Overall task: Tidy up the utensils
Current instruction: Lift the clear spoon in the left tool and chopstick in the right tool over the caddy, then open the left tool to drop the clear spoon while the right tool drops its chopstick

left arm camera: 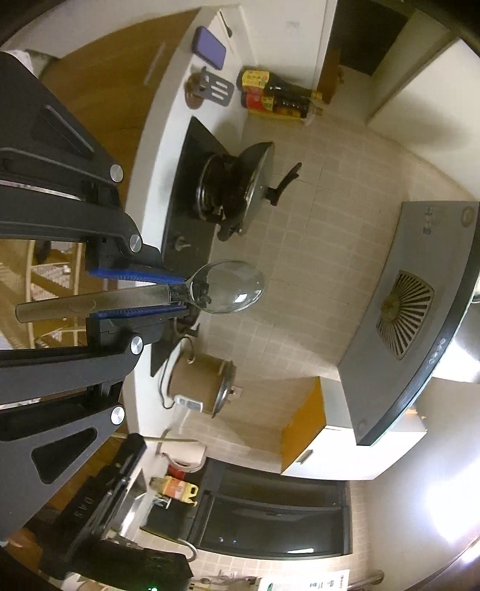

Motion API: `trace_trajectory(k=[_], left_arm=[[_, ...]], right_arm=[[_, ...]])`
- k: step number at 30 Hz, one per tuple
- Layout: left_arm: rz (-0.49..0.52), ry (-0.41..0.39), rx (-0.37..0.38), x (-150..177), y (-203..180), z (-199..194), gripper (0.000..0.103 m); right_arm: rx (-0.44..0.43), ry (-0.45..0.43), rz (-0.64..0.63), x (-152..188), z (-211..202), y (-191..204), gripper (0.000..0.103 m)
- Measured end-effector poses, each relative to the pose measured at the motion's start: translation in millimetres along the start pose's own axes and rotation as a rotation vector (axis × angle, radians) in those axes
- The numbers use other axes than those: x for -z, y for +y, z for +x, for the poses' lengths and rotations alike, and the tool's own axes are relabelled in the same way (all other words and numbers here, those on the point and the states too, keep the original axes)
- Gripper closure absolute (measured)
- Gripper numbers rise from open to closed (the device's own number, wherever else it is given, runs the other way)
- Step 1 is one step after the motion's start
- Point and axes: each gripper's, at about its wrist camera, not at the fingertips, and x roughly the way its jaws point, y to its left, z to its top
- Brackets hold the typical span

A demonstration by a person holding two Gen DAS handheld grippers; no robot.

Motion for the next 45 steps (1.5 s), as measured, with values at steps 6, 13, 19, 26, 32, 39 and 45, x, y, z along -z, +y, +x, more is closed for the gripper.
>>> trace_trajectory(k=[6, 13, 19, 26, 32, 39, 45], left_arm=[[-0.018, -0.013, -0.041, -1, 27, 31, 0.093], [-0.046, 0.025, -0.045, 21, 50, 71, 0.093], [-0.003, 0.037, -0.075, 42, 53, 86, 0.093], [0.045, 0.035, -0.116, 59, 49, 97, 0.093], [0.090, 0.044, -0.127, 73, 44, 99, 0.093], [0.131, 0.059, -0.120, 82, 45, 87, 0.092], [0.112, 0.080, -0.092, 81, 53, 63, 0.079]], right_arm=[[-0.019, -0.084, 0.010, -16, 15, -7, 0.099], [-0.040, -0.101, -0.017, -6, 43, -7, 0.098], [-0.044, -0.061, -0.017, 19, 64, -11, 0.099], [-0.038, -0.028, -0.029, 43, 74, -11, 0.099], [-0.031, -0.025, -0.056, 56, 71, -7, 0.099], [-0.032, -0.013, -0.053, 67, 64, -10, 0.098], [-0.053, 0.027, -0.026, 73, 47, -14, 0.098]])
